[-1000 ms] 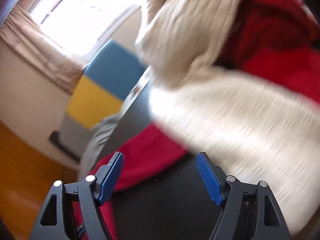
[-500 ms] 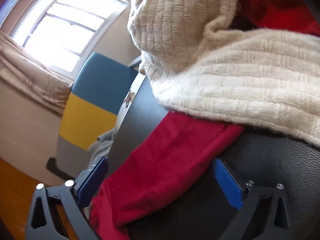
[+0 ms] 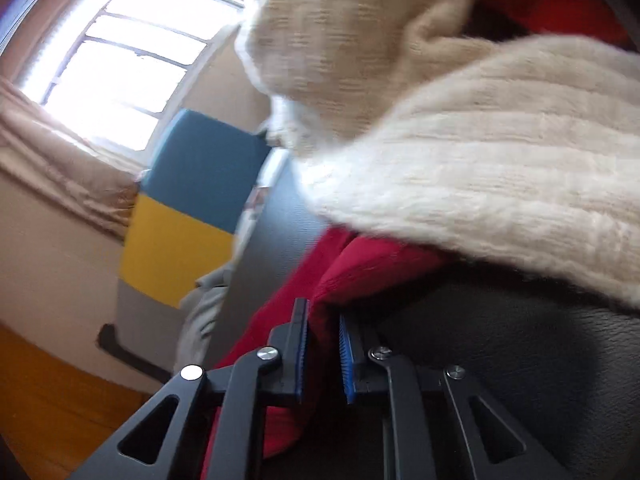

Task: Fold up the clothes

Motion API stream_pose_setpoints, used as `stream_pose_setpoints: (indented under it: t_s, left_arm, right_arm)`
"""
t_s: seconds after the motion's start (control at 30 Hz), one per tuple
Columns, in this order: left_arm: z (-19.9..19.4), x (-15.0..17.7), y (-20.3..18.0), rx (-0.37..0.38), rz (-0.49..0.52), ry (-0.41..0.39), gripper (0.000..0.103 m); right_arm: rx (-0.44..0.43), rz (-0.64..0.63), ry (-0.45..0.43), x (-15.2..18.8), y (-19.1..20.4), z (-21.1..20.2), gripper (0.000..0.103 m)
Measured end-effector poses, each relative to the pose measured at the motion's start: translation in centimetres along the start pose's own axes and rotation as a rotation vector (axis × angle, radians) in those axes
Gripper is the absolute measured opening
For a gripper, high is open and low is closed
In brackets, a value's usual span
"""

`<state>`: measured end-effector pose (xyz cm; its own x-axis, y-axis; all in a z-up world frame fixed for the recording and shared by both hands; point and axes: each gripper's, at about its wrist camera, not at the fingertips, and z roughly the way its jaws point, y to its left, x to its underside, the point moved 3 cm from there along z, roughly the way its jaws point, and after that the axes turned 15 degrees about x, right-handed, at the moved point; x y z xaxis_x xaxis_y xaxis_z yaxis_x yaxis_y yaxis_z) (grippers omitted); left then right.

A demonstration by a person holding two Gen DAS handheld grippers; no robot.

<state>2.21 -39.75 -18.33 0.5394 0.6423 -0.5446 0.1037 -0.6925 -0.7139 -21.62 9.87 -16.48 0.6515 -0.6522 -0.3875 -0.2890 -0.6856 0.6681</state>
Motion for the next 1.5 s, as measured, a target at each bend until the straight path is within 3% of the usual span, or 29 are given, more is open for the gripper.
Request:
stream_pose_setpoints:
  t_s: [0.17,0.3,0.4,0.47,0.5,0.6,0.77,0.9,1.03,1.13,1.2,1.3,1.4,1.5]
  left_arm:
    - [-0.1,0.3,-0.2,-0.005,0.001,-0.001,0.027]
    - [-0.1,0.5,-0.3,-0.006,0.0,-0.003,0.027]
    - [-0.1,0.4,-0.1,-0.001,-0.004,-0.005,0.027]
    - [-0.1,0.4,-0.1,0.002,-0.007,-0.005,0.027]
    - [-0.1,0.4,-0.1,0.003,-0.008,-0.005,0.027]
    - [0.0,0.4,0.0,0.004,-0.01,-0.005,0.027]
    - [0.1,0.2,-0.4,-0.02,0.002,0.013,0.027]
    - [0.9,-0.8,-4.2,-0.094,0.115,0.118,0.03]
    - [2.1,-1.9,-11.6,0.002,0.324,0.194,0.035]
    - [5.2,-2.2,-18.4,0.067,0.527,0.324,0.037]
    - [7.9,-1.2,-21.1,0.083,0.629,0.433,0.04]
    - [12.0,0.4,-25.1,0.107,0.781,0.599,0.042]
    - [16.3,2.4,-26.4,0.05,0.896,0.743,0.042]
    - [19.3,3.4,-26.2,-0.005,0.94,0.804,0.042]
  right_arm:
    - [-0.092,-0.365,0.02,3.2,9.3,0.0,0.016]
    - [-0.112,-0.77,0.051,10.5,16.7,1.3,0.016]
    - [-0.106,-1.06,0.05,16.9,19.4,1.6,0.02]
    - [-0.099,-1.255,0.027,21.1,20.0,1.3,0.049]
    - [-0.091,-1.358,0.007,23.3,20.0,1.1,0.069]
    - [-0.062,-1.485,-0.063,26.5,19.0,-0.1,0.074]
    - [-0.116,-1.506,-0.113,27.9,17.4,-2.8,0.087]
    - [-0.117,-1.573,-0.111,29.3,16.3,-4.0,0.088]
    - [-0.141,-1.6,-0.071,30.3,15.2,-4.2,0.093]
    - [-0.159,-1.656,-0.031,31.5,14.6,-4.5,0.096]
    - [-0.162,-1.671,-0.024,31.9,14.5,-4.4,0.103]
    - [-0.164,-1.692,-0.015,32.4,14.4,-4.2,0.103]
    - [-0.164,-1.705,0.002,32.8,14.3,-3.8,0.103]
    - [-0.173,-1.691,0.029,32.6,14.6,-3.5,0.103]
